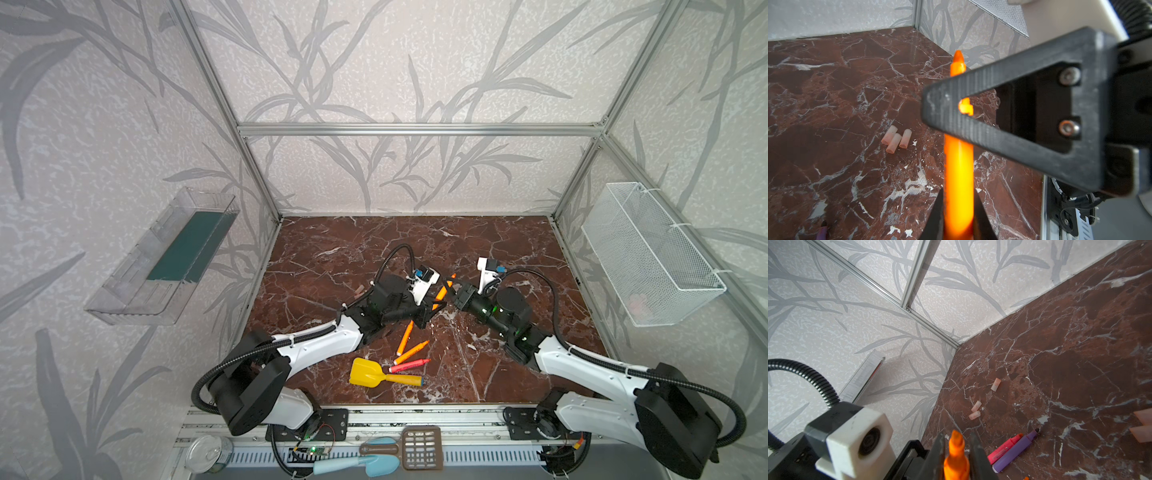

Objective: Insert the pens into the pen caps
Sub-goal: 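Move the right gripper to the pink caps and grasp one cap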

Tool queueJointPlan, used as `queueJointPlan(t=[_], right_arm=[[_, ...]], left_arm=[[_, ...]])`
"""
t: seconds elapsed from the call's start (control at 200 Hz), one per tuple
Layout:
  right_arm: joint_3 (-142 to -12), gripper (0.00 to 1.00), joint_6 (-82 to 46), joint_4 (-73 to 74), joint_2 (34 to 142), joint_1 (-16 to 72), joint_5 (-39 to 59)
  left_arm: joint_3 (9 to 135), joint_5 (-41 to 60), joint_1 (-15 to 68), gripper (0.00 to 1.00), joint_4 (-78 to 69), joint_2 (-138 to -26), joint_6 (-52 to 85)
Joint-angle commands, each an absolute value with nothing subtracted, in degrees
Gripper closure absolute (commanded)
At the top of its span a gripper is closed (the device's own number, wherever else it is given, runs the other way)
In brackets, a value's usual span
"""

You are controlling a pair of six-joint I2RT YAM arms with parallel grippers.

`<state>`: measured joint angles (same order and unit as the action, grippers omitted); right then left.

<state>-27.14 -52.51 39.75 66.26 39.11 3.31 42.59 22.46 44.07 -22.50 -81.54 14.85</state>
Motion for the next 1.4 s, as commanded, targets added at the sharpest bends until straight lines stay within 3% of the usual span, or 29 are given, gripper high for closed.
queueJointPlan(t=[0.0, 0.055, 0.125, 0.315, 0.41, 0.585, 0.82, 1.05, 1.394], right_arm=[[-27.5, 0.41, -50.8, 38.4, 65.2, 39.6, 2.4], [-28.1, 0.31, -49.7, 35.6, 64.2, 39.6, 1.4], [-28.8, 0.25, -47.9, 30.6, 62.4, 39.6, -0.5], [-28.6, 0.27, -43.0, 20.0, 58.1, 39.5, -10.7], [-29.8, 0.29, -40.0, 13.3, 57.3, 39.4, -15.9], [-35.1, 0.33, -34.4, 5.1, 63.8, 37.2, -18.5], [-41.5, 0.52, -34.8, 1.0, 78.3, 29.2, -13.2], [-47.3, 0.54, -33.3, -4.0, 87.3, 27.3, -12.2], [-53.2, 0.59, -32.5, -5.7, 96.8, 25.8, -7.8]], left_arm=[[42.7, 13.7, 43.4, 1.0, -23.1, -80.7, 17.6], [42.8, 9.0, 43.2, 1.0, -21.5, -79.8, 18.9], [42.6, 4.6, 42.7, 1.0, -19.5, -77.9, 20.5], [31.2, -9.8, 41.5, 1.0, -27.2, -68.7, 25.7], [29.3, -14.3, 40.6, 1.0, -22.6, -63.5, 25.5], [29.0, -10.6, 40.3, 1.0, -14.0, -59.7, 23.0], [30.0, -9.8, 40.2, 1.0, -5.2, -58.4, 24.5], [31.7, -5.1, 40.3, 1.0, -6.0, -61.1, 24.1], [33.7, -8.4, 40.3, 1.0, -8.9, -65.4, 25.8]])
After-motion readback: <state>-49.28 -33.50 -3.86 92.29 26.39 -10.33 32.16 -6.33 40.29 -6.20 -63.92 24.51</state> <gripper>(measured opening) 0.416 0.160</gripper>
